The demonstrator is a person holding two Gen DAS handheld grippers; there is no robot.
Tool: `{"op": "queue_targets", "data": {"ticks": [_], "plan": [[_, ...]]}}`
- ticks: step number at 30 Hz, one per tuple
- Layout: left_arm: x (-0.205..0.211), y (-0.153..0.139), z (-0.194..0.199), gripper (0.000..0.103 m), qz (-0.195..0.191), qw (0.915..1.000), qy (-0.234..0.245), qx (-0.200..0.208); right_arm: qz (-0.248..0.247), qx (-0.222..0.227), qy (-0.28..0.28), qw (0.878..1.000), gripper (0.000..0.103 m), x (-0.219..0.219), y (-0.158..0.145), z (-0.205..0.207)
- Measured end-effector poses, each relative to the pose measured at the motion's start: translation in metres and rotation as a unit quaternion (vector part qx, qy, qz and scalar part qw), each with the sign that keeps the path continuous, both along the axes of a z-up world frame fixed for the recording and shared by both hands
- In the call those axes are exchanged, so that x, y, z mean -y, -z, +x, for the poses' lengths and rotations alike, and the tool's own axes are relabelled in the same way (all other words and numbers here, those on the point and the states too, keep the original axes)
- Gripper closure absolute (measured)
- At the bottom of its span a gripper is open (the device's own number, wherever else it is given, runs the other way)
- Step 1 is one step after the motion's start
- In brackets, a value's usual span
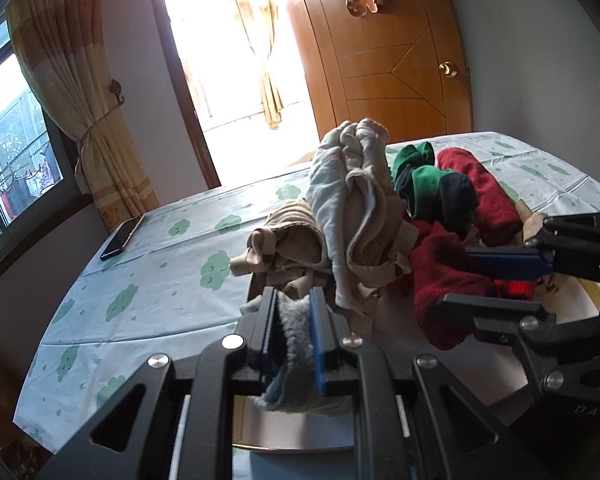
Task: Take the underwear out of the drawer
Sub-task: 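Lower the grey and dark red socks into the tray and open both tools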
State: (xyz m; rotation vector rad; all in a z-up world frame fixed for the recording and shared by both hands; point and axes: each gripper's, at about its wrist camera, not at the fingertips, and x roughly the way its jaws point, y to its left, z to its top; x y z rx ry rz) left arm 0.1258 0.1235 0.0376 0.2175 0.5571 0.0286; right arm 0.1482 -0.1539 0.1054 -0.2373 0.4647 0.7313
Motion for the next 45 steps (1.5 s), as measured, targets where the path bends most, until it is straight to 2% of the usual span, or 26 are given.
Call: {"op": "queue_targets", "data": {"ticks": [19, 21, 32, 37, 39, 42, 43, 45], "plan": [[-0.001, 0.016, 0.009, 0.089, 0.015, 0.9997, -0.004, -0.021, -0.017, -0.02, 0.006, 1.0, 0.072, -0.013, 0.015, 0.014], [-0.002, 0.017, 0.009, 0.085, 0.017, 0.9996, -0.007, -0.021, -0.019, -0.023, 0.007, 1.0, 0.072, -0.011, 0.019, 0.014], [-0.003, 0.023, 0.006, 0.083, 0.028, 0.9993, -0.009, -0.024, -0.021, -0.029, 0.01, 0.999, 0.072, -0.004, 0.023, 0.008], [0.004, 0.022, 0.001, 0.064, 0.033, 0.9992, -0.006, -0.021, -0.023, -0.03, 0.008, 0.999, 0.07, 0.002, 0.023, 0.004], [0.007, 0.022, 0.0, 0.051, 0.033, 0.9992, -0.003, -0.02, -0.024, -0.031, 0.007, 0.999, 0.07, 0.003, 0.024, 0.002], [0.012, 0.024, -0.002, 0.047, 0.038, 0.9991, 0.0, -0.019, -0.027, -0.032, 0.007, 0.999, 0.067, 0.004, 0.023, 0.002], [0.013, 0.024, -0.003, 0.047, 0.04, 0.999, -0.001, -0.019, -0.027, -0.033, 0.008, 0.999, 0.063, 0.004, 0.023, 0.001], [0.013, 0.023, -0.005, 0.037, 0.039, 0.9991, -0.003, -0.017, -0.026, -0.034, 0.012, 0.999, 0.053, 0.006, 0.023, 0.001]]}}
